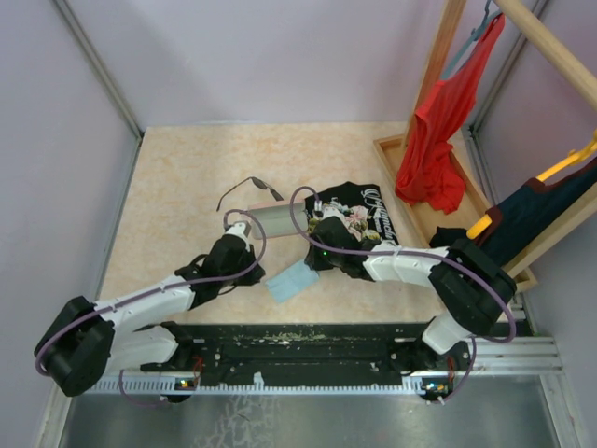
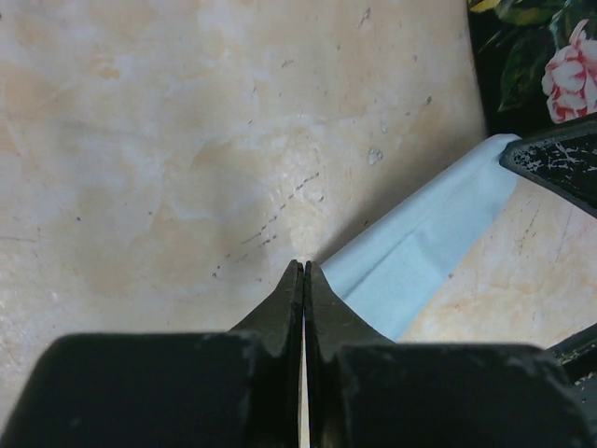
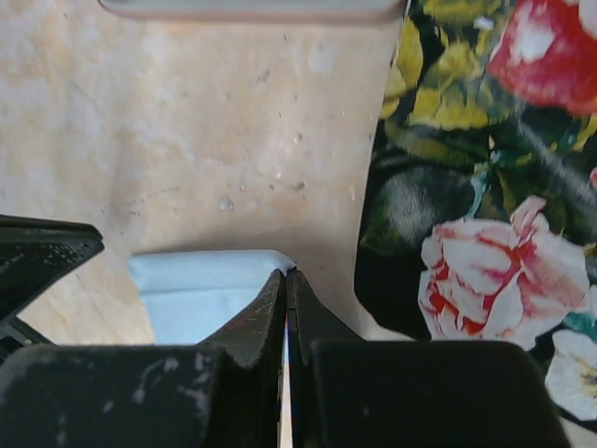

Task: Organize the sunglasses
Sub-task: Pick up the glasses cleaning cloth from the center of the board.

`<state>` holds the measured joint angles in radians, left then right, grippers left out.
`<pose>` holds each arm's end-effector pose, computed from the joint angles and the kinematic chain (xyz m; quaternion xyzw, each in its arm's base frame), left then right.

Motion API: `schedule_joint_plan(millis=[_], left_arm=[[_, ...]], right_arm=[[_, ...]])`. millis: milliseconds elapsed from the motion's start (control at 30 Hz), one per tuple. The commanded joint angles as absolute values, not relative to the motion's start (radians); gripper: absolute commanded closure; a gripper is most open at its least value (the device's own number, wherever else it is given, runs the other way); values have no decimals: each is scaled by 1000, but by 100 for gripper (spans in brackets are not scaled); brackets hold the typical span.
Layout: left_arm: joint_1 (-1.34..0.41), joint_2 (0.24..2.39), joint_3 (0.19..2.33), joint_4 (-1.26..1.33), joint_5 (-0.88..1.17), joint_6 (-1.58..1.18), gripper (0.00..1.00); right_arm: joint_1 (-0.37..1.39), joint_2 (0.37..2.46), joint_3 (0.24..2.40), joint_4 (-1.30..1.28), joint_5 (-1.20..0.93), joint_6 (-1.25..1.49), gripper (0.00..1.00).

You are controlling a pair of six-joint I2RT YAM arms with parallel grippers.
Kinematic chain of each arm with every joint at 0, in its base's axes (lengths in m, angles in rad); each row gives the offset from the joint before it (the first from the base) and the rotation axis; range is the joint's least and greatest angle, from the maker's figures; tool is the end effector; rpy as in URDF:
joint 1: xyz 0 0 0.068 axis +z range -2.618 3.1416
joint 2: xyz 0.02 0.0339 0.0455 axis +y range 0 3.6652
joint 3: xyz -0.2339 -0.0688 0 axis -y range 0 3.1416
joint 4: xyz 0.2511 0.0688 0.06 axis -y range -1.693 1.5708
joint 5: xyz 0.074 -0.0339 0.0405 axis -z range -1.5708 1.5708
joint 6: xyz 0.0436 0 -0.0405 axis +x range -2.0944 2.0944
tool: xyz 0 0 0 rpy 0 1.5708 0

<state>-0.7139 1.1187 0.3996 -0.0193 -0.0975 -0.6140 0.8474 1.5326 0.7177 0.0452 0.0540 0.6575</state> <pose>0.1789 -0.1494 0.1246 0.0259 0.9134 -0.2137 0.3455 0.2079 0.2318 0.1239 -0.0768 0.9174 0.2482 0.3015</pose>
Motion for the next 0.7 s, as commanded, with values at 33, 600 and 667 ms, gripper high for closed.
schedule_joint_plan(millis=[33,600,667], left_arm=[[-696,1146,468,-27,-98,-595,88],[-699,1144,401,3,28,-703,47],[-698,1164,407,14,28,-701,47]], right_arm=[[831,1559,798,102,32,622,100],[834,1508,710,0,33,635,100],[834,1496,695,0,50,637,100]])
